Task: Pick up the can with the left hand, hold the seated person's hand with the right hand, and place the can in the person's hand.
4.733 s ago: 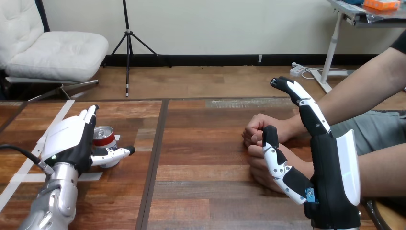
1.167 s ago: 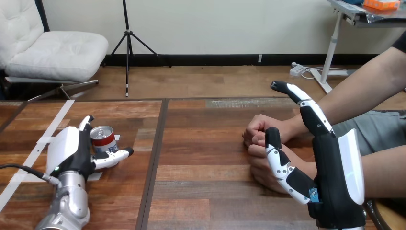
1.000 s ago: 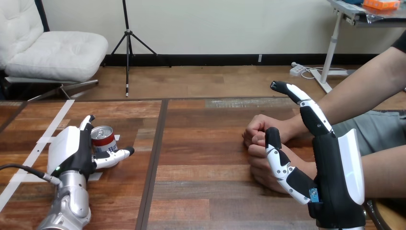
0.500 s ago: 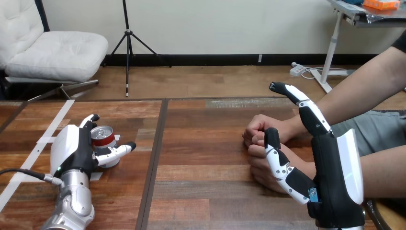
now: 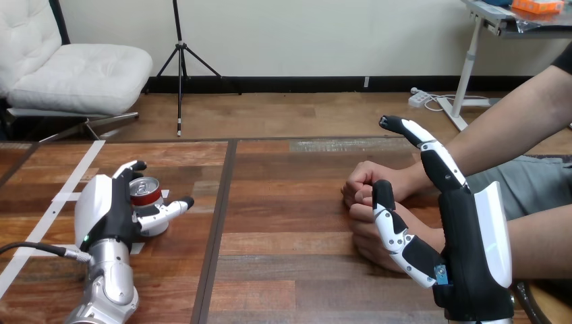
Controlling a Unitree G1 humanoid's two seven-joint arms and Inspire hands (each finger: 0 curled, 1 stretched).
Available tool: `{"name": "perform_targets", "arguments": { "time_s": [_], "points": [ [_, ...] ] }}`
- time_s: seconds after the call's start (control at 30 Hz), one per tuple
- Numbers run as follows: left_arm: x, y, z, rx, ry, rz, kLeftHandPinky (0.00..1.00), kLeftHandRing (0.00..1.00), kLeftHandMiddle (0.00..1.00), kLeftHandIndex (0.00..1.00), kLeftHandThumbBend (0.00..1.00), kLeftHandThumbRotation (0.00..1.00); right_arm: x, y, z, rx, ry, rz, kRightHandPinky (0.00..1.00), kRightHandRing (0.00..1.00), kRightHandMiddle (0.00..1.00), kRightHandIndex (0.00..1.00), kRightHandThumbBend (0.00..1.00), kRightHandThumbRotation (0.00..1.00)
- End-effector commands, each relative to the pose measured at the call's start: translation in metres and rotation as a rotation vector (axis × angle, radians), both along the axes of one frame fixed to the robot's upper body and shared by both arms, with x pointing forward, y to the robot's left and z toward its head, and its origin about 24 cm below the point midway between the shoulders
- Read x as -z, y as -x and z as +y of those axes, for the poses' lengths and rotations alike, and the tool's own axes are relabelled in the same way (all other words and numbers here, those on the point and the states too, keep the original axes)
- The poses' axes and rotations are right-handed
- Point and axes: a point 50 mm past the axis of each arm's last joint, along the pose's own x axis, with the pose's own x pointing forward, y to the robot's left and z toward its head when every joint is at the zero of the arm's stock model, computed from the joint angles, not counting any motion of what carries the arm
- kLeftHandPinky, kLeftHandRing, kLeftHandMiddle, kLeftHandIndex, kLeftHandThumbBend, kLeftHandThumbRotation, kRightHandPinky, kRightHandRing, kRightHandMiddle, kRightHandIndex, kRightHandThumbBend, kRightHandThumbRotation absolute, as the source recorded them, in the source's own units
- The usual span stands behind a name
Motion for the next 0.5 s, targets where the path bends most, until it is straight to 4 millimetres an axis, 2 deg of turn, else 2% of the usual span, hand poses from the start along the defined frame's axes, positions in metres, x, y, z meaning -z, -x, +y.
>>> {"name": "perform_targets", "arguments": {
  "time_s": [0.0,0.17,0.47],
  "points": [
    [-0.0270,-0.0211,-0.0085,-0.006,0.055,-0.133,0.61,0.66,0.69,0.73,0.77,0.13,-0.0226,-0.0076,0.0026,-0.017,-0.008,-0.116,0.89,0.88,0.86,0.81,0.20,0.00],
    [-0.0268,-0.0205,-0.0092,-0.018,0.079,-0.149,0.55,0.57,0.60,0.68,0.74,0.04,-0.0230,-0.0075,0.0026,-0.018,-0.006,-0.116,0.89,0.88,0.86,0.81,0.20,0.00],
    [-0.0252,-0.0199,-0.0091,-0.020,0.065,-0.137,0.53,0.48,0.50,0.60,0.70,0.00,-0.0230,-0.0072,0.0025,-0.016,-0.001,-0.115,0.89,0.88,0.85,0.81,0.20,0.00]
  ]
}}
